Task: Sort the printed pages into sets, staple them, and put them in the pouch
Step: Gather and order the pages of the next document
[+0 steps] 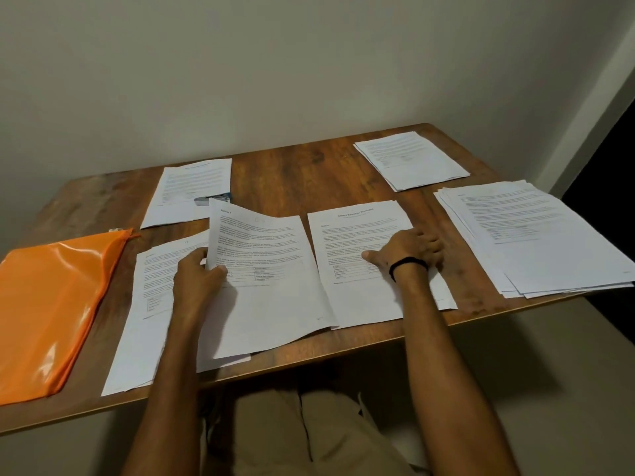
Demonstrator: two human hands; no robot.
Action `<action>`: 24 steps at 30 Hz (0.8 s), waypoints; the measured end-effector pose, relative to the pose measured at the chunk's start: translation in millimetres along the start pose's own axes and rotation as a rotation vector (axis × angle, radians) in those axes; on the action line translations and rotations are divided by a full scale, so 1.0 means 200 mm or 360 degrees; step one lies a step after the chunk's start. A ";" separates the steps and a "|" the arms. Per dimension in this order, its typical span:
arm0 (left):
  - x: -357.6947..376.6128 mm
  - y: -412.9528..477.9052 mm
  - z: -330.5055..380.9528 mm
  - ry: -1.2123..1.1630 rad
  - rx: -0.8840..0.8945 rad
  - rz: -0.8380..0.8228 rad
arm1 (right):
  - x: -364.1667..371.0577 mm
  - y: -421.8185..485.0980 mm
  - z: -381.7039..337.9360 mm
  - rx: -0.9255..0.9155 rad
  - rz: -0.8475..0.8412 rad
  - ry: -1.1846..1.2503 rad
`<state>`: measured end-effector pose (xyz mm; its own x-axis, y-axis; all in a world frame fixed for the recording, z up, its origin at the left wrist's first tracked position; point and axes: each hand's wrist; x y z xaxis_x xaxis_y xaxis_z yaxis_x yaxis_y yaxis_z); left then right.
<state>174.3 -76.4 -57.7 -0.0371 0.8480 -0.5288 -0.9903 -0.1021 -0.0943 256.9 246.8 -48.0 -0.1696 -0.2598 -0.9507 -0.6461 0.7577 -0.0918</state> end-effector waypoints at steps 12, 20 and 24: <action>-0.07 -0.02 0.02 -0.0011 -0.0007 0.0016 | -0.04 0.02 -0.03 -0.0076 -0.0095 0.0027; -0.14 -0.04 0.02 -0.0043 -0.0047 0.0016 | -0.04 0.10 0.05 -0.0194 -0.0136 0.0496; -0.17 -0.03 0.01 -0.0060 -0.0108 -0.0018 | -0.14 0.07 0.15 -0.0161 -0.0341 0.1195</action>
<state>181.1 -103.4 -37.7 -0.0321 0.8682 -0.4952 -0.9793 -0.1264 -0.1580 275.1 282.5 -32.3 -0.4677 -0.7565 -0.4570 -0.7801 0.5964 -0.1889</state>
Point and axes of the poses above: each hand's wrist, its own y-axis towards the middle knuckle, its own x-axis out of the palm, z = x × y, and after that the axes turned 8 degrees about -x, right-handed
